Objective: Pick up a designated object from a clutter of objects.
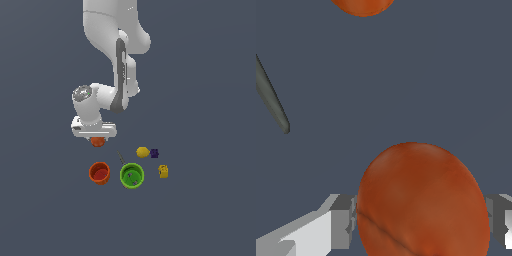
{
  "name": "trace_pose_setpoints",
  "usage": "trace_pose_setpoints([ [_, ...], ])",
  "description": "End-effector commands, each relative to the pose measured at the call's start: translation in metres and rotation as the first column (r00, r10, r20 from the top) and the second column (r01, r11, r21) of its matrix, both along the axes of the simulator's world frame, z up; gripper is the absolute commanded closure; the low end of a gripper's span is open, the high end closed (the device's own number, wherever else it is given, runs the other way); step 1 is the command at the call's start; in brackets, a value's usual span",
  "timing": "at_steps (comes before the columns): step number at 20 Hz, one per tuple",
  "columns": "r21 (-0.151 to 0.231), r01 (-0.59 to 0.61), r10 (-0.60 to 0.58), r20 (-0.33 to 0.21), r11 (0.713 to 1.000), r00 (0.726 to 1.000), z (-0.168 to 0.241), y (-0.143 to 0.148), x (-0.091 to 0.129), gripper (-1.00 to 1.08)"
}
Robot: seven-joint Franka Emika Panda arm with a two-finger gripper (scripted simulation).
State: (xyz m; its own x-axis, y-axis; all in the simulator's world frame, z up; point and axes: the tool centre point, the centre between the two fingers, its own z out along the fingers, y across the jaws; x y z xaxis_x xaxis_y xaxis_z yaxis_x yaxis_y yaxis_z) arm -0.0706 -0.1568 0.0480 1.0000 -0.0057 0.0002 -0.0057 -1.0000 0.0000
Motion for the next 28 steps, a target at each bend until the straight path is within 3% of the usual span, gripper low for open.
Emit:
trace_pose_setpoints([
  [1,0.000,0.000,0.000,0.001,1.000,1.000,0.002,0.001,0.000,1.08],
  [13,0.000,0.000,0.000,0.001,1.000,1.000,0.042,0.027,-0.009,1.08],
  [28,-0.005,0.000,0.000,0.000,1.000,1.000,0.153,0.095,-0.033,1.08],
])
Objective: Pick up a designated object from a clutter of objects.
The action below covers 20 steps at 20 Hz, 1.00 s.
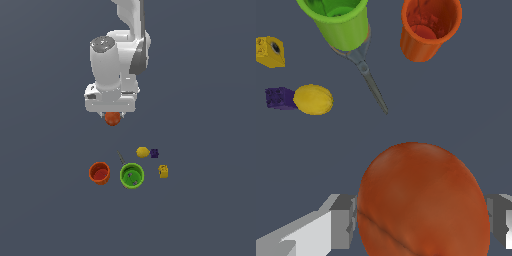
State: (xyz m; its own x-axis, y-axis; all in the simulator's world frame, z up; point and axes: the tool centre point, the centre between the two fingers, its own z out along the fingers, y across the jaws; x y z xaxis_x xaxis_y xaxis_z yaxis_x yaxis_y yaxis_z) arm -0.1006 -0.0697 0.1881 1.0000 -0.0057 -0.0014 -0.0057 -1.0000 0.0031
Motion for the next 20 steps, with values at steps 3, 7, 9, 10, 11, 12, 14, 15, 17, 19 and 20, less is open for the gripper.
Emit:
trace_pose_setpoints([
  [3,-0.002,0.000,0.000,0.001,1.000,1.000,0.040,0.023,-0.008,1.08],
  [7,-0.003,0.000,0.000,0.001,1.000,1.000,0.075,0.045,-0.015,1.08],
  [9,-0.003,0.000,0.000,0.001,1.000,1.000,0.092,0.056,-0.018,1.08],
  [10,-0.003,-0.001,0.001,0.001,1.000,1.000,0.101,0.061,-0.020,1.08],
  [11,-0.003,-0.001,0.001,0.001,1.000,1.000,0.110,0.067,-0.021,1.08],
  [12,-0.003,-0.001,0.001,0.001,1.000,1.000,0.119,0.072,-0.023,1.08],
  [14,-0.002,-0.001,0.001,0.001,1.000,1.000,0.136,0.083,-0.026,1.08],
  [15,-0.002,-0.001,0.001,0.001,1.000,1.000,0.145,0.088,-0.028,1.08],
  [17,-0.001,-0.002,0.002,0.001,1.000,1.000,0.161,0.099,-0.030,1.08],
  [19,0.000,-0.002,0.002,0.001,1.000,1.000,0.176,0.108,-0.033,1.08],
  [20,0.000,-0.002,0.002,0.001,1.000,1.000,0.183,0.112,-0.034,1.08],
])
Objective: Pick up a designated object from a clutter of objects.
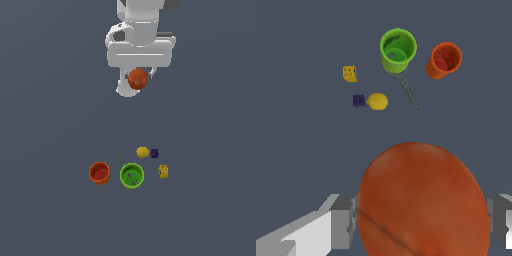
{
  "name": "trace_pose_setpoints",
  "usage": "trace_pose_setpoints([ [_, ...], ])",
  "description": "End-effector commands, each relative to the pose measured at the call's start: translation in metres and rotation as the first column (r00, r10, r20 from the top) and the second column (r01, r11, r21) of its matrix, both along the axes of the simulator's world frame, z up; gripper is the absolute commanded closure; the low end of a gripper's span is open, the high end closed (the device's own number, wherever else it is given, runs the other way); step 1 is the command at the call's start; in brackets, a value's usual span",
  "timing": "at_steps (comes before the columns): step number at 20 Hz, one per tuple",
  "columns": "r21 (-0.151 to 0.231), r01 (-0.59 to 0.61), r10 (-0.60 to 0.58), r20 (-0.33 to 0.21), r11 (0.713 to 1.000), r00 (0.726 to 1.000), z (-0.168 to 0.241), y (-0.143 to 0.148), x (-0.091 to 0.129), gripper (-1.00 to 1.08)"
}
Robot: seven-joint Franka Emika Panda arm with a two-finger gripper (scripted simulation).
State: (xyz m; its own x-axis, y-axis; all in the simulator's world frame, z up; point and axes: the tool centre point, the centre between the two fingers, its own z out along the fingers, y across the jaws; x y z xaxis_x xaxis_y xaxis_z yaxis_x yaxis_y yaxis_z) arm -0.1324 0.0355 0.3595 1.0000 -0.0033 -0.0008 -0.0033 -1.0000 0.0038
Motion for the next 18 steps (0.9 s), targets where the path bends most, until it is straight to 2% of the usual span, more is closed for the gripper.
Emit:
trace_pose_setpoints([
  [1,0.001,0.000,0.000,0.001,1.000,1.000,0.019,0.011,-0.003,1.08],
  [10,0.004,0.000,0.000,0.001,1.000,1.000,0.059,0.036,-0.007,1.08],
  [18,0.004,0.001,-0.001,0.001,1.000,1.000,0.064,0.039,-0.006,1.08],
])
